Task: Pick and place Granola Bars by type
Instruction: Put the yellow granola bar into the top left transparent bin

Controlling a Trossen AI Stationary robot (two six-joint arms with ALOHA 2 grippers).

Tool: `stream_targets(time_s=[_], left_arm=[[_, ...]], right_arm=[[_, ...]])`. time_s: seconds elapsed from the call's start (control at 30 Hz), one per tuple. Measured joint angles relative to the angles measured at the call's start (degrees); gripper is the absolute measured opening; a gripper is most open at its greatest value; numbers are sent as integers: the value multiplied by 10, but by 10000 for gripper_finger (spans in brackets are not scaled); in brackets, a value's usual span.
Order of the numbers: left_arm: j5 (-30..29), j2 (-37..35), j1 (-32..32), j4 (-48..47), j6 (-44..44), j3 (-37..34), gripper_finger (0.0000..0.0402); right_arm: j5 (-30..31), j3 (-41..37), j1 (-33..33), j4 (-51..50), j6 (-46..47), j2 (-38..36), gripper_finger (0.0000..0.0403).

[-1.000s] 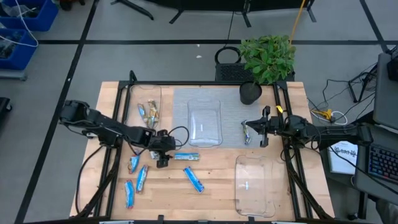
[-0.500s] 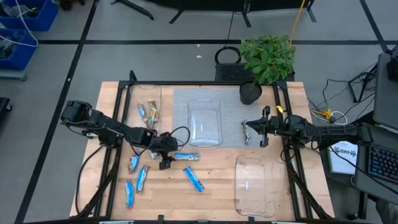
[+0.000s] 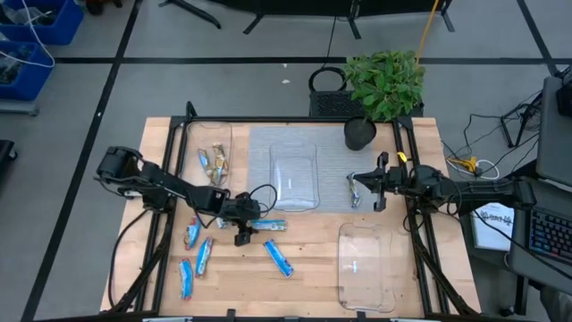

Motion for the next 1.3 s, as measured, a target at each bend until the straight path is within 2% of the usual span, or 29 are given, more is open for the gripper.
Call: stream_targets(time_s=[0.23,0.33,0.43,0.67,0.7,1.07,1.3], left_arm=[[-6,14,0,8,25,1,252],[-3,5,1,3,29,0,236],[0,-2,1,-2,30,-1,190],[16,-7,1,1,51,-2,31],[17,-7,2,1,54,-2,19],[19,-13,-19,-9,71,-1,6],[-7,-93,-46,-32,92,-2,5]], right_arm=[[0,0,0,3,1,1,0],[0,0,0,3,1,1,0],[0,0,0,3,1,1,0],[0,0,0,2,5,1,0],[0,0,0,2,6,1,0],[1,0,0,2,5,1,0],[1,0,0,3,-7,1,0]])
